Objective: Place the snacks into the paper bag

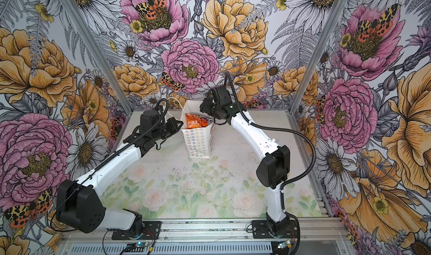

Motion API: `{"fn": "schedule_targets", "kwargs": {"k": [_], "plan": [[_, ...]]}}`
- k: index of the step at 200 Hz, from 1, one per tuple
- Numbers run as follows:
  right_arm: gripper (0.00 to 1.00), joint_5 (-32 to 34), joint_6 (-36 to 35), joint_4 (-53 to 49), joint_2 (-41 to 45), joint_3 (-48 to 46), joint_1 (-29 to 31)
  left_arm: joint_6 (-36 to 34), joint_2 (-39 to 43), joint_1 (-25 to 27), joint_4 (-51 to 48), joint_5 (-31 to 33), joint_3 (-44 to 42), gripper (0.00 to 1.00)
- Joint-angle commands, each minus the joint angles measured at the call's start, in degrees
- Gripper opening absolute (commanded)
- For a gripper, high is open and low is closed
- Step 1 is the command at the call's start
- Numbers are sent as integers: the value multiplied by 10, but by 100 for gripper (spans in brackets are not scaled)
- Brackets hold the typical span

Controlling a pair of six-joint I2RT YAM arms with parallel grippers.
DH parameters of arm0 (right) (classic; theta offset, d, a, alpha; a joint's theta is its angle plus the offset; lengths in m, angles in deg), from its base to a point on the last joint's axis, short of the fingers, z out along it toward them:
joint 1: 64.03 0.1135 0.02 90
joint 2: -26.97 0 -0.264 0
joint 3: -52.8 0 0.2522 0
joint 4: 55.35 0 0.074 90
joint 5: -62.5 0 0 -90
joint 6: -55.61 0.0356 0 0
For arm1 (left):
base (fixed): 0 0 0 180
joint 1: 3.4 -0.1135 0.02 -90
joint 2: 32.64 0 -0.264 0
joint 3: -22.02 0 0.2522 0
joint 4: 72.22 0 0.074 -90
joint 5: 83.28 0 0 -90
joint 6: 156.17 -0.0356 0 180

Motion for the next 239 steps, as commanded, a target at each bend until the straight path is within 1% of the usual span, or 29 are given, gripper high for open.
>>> {"fn": "schedule_targets", "kwargs": {"k": [1,42,92,100,134,158,168,180,187,192,194,196,197,199,239], "plan": [[63,13,-7,-29,-4,36,-5,-4,2,4,-14,4,2,1],[63,9,-7,-62,-32,74,-5,-5,2,5,-14,3,3,1],[63,7,-26,-67,-30,91,-5,-5,0,8,-14,-3,7,2],[63,6,-26,-69,-29,91,-6,-6,2,8,-14,-2,8,3],[63,-2,-27,-74,-26,91,-6,-10,12,11,-14,-2,10,18],[63,-7,-28,-75,-24,92,-7,-14,21,13,-22,0,13,22],[63,-9,-31,-75,-23,92,-7,-18,27,13,-26,2,15,35],[63,-12,-33,-75,-20,93,-8,-21,36,14,-31,5,15,43],[63,-16,-35,-75,-19,92,-10,-23,42,13,-34,7,15,55],[63,-19,-38,-75,-17,94,-11,-25,47,14,-37,9,15,67],[63,-21,-39,-75,-16,94,-11,-25,49,14,-38,9,15,75],[63,-22,-41,-75,-16,94,-12,-25,51,13,-39,10,15,89],[63,-22,-42,-75,-15,94,-12,-26,52,13,-40,10,15,94],[63,-24,-43,-75,-14,95,-13,-26,53,13,-41,10,14,98],[64,-60,-92,-75,17,90,-35,-34,97,13,-68,17,24,99]]}}
